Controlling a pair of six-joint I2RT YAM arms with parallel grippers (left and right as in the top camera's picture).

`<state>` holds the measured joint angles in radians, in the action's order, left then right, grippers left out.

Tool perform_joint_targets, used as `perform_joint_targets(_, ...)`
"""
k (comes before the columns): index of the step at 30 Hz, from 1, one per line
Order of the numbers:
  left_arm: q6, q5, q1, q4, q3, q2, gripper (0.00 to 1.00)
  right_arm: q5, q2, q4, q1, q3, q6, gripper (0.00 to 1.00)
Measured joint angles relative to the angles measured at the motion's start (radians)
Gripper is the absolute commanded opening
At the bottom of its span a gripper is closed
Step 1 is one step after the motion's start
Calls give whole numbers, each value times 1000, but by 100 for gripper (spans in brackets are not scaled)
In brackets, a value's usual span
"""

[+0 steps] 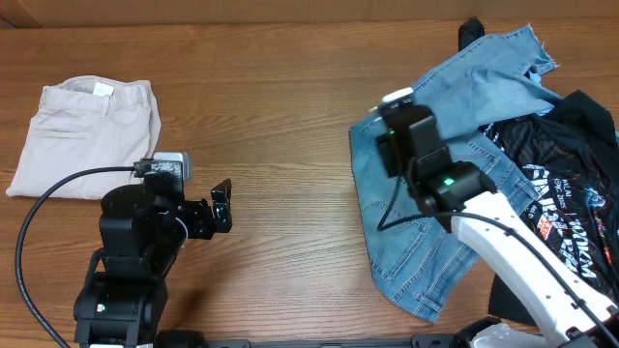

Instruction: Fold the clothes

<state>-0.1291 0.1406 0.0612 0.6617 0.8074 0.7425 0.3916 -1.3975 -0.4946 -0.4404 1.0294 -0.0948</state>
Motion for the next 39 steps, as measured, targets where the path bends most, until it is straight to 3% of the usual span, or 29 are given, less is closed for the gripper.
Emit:
perform_joint_targets(6, 0, 43, 0, 0, 0, 2, 99, 122, 71, -111, 172, 5, 130, 72)
perform_joint_targets(12, 0, 130, 29, 5, 2, 67, 100, -48, 82, -203, 413, 8, 255, 79)
perform_joint_targets(14, -4, 145, 69, 5, 3, 109, 100, -107, 82, -217, 471, 8, 272, 88)
perform_joint_targets(24, -65, 175, 275, -57, 5, 354, 100, -333, 40, -365, 584, 8, 307, 89)
perform_joint_targets(30, -90, 179, 293, -78, 5, 408, 100, -282, -100, -374, 599, 8, 404, 91)
perform_joint_targets(39, -105, 179, 293, -83, 5, 408, 100, -248, -199, -318, 753, 8, 491, 91)
